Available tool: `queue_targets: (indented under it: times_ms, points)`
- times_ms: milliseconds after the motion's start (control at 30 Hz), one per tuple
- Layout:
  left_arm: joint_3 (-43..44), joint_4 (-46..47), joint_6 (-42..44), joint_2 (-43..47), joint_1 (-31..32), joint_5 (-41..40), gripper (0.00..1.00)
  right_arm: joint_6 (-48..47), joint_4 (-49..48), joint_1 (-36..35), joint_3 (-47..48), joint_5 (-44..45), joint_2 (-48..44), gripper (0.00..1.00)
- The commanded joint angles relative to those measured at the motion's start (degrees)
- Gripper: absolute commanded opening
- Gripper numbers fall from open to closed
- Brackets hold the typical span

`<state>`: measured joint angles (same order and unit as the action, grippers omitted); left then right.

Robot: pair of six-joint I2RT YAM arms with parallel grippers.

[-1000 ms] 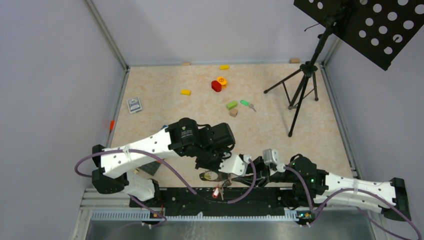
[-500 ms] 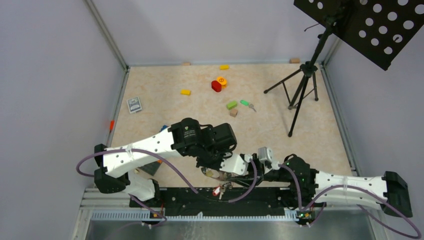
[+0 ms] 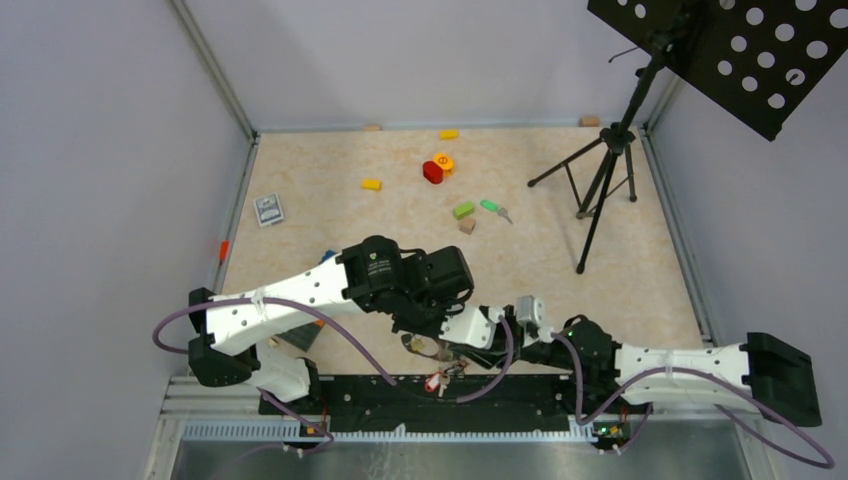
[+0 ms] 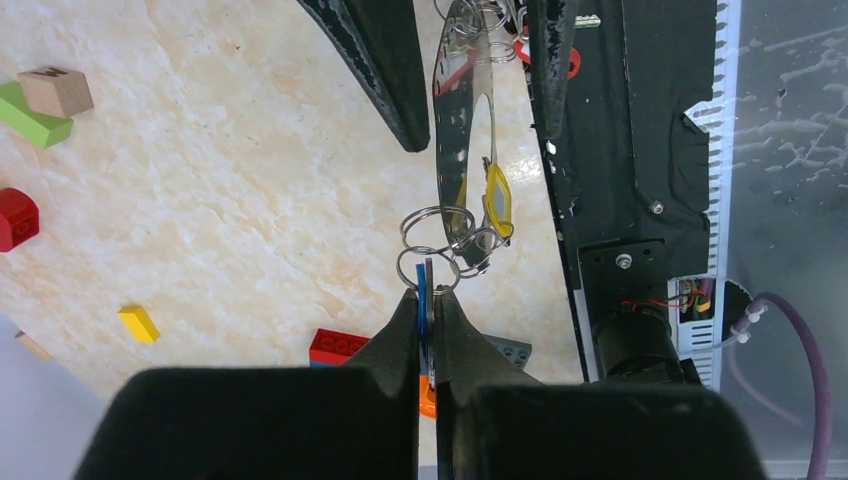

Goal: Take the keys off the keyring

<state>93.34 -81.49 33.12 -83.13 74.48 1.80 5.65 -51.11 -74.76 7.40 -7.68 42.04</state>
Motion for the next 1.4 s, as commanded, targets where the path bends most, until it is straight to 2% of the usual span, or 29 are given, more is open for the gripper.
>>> queue_targets:
  times_ms: [0,200,600,967,1200,1367]
  points:
    - [1.95,0.45,-0.23,1.48,0.23,-0.92,0.0,-2.78,-10.67,-2.46,-1.01,5.36,1.76,0.36]
    - [2.07,0.46,-0.02,2.17,0.23,-1.28,0.0,-7.34,-20.9,-7.34,-2.99,11.88,6.75,0.36]
    - [2.74,0.54,0.43,2.1,0.24,1.06,0.0,-7.9,-34.06,-8.3,-0.32,13.48,20.06,0.34]
    - [3.06,0.55,0.55,1.93,0.32,1.32,0.0,-7.06,-39.15,-8.37,0.98,13.25,25.04,0.34]
    - [3.27,0.55,0.56,1.94,0.32,0.84,0.0,-6.05,-41.08,-8.33,1.3,12.24,27.7,0.26]
    - [3.35,0.55,0.24,1.86,0.32,0.87,0.0,-3.57,-43.3,-8.43,1.38,11.88,29.61,0.24]
